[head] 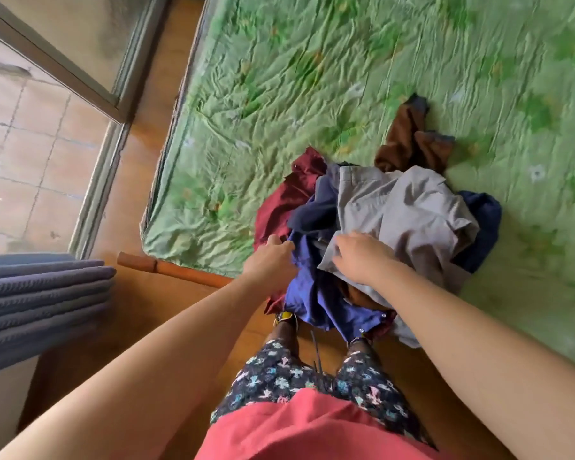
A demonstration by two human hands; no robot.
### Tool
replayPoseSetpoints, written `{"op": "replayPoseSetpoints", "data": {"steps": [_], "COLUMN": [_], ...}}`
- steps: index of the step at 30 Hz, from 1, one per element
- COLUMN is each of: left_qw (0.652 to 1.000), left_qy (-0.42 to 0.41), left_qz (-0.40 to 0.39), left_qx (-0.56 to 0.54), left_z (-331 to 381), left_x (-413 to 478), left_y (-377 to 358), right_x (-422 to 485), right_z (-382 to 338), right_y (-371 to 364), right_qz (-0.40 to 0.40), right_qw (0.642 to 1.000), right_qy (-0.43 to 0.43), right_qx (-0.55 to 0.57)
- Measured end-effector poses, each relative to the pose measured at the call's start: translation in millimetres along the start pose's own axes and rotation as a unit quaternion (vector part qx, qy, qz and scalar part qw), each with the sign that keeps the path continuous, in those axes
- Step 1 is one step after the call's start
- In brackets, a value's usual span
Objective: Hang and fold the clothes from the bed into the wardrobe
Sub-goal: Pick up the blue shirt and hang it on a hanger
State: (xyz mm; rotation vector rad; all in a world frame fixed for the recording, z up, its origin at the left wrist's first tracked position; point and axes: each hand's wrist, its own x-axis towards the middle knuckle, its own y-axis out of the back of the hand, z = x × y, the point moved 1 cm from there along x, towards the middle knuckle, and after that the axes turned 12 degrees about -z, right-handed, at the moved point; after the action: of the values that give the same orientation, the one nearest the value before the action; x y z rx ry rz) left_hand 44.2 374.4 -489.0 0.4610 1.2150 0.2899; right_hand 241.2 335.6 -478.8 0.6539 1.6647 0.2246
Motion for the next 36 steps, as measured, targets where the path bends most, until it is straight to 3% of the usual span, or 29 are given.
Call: {"op": "replayPoseSetpoints", "data": {"steps": [10, 14, 16, 19, 21, 24, 26, 33, 36], "left_qw": [0.996, 0.996, 0.996, 0.997, 0.997, 0.997, 0.996, 0.991, 0.995], "left_qy": [-0.003, 0.004, -0.001, -0.007, -0.005, -0.010, -0.024, -0.042, 0.010], "left_qz": [-0.071, -0.074, -0.077, -0.073, -0.068, -0.074, -0.076, -0.109, -0.097], "left_qx": [0.051, 0.048, 0.038, -0.008, -0.030, -0.034, -0.044, -0.063, -0.031], "left_z": [-43, -55, -61, -65, -66, -64, -60, -37, -36], "left_x": [88, 95, 95, 93, 90, 87, 89, 112, 117], "left_y": [-22, -28, -25, -14, -6, 1, 1, -27, -45], "right_x": [117, 143, 146, 138, 126, 112, 108, 114, 117], "right_z": [-29, -31, -34, -33, -24, -5, 3, 12, 12], "right_y": [-38, -39, -33, -18, -8, 4, 8, -29, -52], "right_qz": [0.019, -0.040, -0.038, 0.073, 0.133, 0.150, 0.136, 0.078, 0.091], "right_qw": [0.989, 0.977, 0.983, 0.996, 0.985, 0.977, 0.981, 0.987, 0.982], "right_qy": [-0.003, -0.054, -0.057, -0.047, -0.047, -0.043, -0.051, -0.099, -0.092], "right_qx": [-0.144, -0.201, -0.168, -0.024, 0.096, 0.149, 0.130, -0.095, -0.139]}}
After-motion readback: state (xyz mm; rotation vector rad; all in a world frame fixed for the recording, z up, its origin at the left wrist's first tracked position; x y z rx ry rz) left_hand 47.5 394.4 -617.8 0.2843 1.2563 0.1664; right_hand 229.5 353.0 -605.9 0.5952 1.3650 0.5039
